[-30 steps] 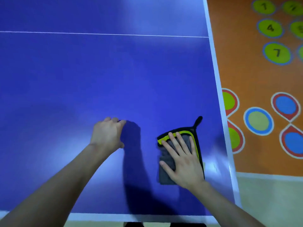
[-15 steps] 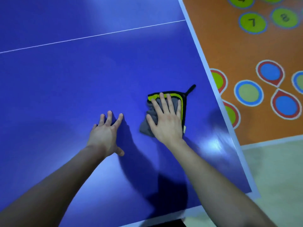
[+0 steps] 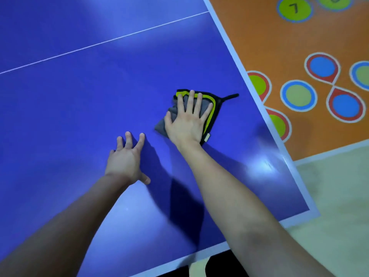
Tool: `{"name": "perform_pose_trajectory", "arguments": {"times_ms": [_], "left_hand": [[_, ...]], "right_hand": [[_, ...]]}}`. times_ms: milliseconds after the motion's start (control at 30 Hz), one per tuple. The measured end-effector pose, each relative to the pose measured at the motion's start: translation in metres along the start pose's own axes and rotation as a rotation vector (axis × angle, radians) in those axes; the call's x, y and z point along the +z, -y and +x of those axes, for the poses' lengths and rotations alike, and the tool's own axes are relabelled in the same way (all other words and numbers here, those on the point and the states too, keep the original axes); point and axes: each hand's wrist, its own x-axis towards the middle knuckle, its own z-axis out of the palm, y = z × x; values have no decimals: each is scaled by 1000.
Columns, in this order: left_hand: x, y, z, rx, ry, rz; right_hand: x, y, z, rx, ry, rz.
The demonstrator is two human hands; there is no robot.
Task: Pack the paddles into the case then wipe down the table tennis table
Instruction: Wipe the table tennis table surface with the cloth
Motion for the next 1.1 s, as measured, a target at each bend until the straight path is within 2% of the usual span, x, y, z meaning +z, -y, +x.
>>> {"name": "perform_pose_trajectory", "arguments": {"times_ms": [100,167,267,333,400,567,667,800,900,1000,1100], "left_hand": [[-1,0,-1,11,-6,6],[-4,2,-4,5,-7,24],[-7,0,-3,-17,10,38],[-9,-5,-2,-41,20,19],[-11,-9,-5,-52,29,-2],[-7,-39,-29,46,39,92],[1,-73,-43,55,6,110],[5,-113,-45,30,6,53],[6,-120,-42,13,19,25],[10,-115,-41,21,-6,61],[11,-115,-36,34,-13,85]], "right_hand": [[-3,-36,-32,-166,-27,35],[-11,-89,-98,-227,-30,38],[-37,-169,-220,-127,-14,10],[-47,-194,-258,-31,4,-26],[-43,-192,-237,-6,34,-49],[-24,-135,-62,99,-9,-13],[-22,-117,-7,80,6,14],[-28,-164,-47,-52,-62,40],[-45,-230,-143,0,-74,-2],[-63,-276,-225,117,-13,-21],[-60,-276,-200,115,25,-71]]}}
